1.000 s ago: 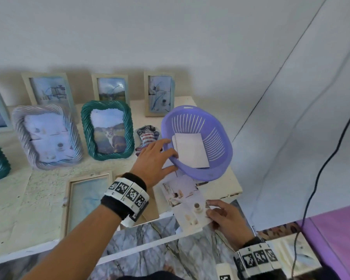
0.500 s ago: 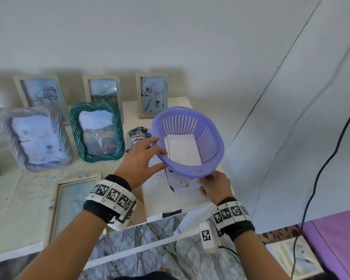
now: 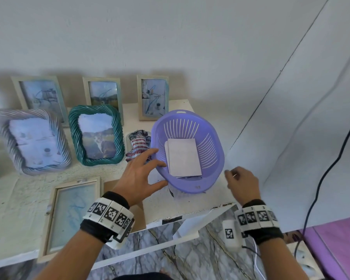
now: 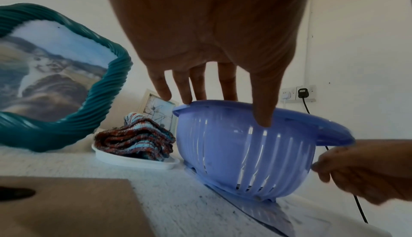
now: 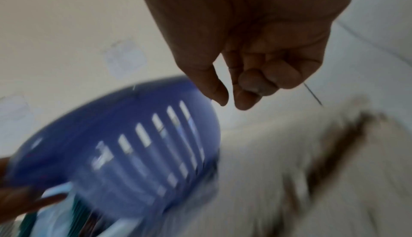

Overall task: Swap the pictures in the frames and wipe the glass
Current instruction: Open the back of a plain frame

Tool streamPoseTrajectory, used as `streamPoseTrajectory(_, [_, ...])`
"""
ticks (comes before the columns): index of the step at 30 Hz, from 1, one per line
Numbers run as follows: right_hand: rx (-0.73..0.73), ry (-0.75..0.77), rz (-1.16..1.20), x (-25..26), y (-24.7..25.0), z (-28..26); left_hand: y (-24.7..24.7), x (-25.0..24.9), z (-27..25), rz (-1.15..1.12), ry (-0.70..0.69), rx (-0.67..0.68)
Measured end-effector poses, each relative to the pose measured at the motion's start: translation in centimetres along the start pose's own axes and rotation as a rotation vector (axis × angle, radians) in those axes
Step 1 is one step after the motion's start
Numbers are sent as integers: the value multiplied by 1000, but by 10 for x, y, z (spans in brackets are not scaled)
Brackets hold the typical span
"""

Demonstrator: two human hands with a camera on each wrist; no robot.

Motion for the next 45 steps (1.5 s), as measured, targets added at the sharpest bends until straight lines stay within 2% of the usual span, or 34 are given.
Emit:
streamPoseTrajectory(4, [-140,202,-48,51,61,20,-1,4,-2,-67,34,-8])
streamPoseTrajectory(7, [-98,414,-137,111,69,44,-3,5,-2,-74,35,-15])
streamPoseTrajectory(10, [97,562,-282,166,37,66,-4,6,-2,-72,32,-29])
streamPoseTrajectory(15, [356,650,-682,222,-47,91,-2,4,-2,-69,24,-45])
streamPoseTrajectory(20, [423,657,-947,214,-103,102,-2,4,-3,-53,32,-53])
streamPoseTrajectory(24, [466,663,-1083,202,-112,96,-2,3,-3,-44,36,-51])
streamPoseTrajectory(31, [321,613,-979,207,-100,101,-1,2,-4,-55,25,-68])
streamPoseTrajectory(36, [340,585,-721,216,-62,97,4,0,-5,-147,27,-54])
streamPoseTrajectory(41, [143,622,-388,237,14,70,48,-6,-16,-319,-25,-256])
streamPoseTrajectory(45, [62,738,-196,268,53,15,91,-2,-30,-460,37,-364])
Point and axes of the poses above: each hand's wrist, its own z-axis towards the middle knuckle, its own y-axis out of the back of the hand, x = y × z, the point moved 7 cm from there along z, towards the middle knuckle, and after that the axes turned 6 degrees about -z, right-handed, at the moved point
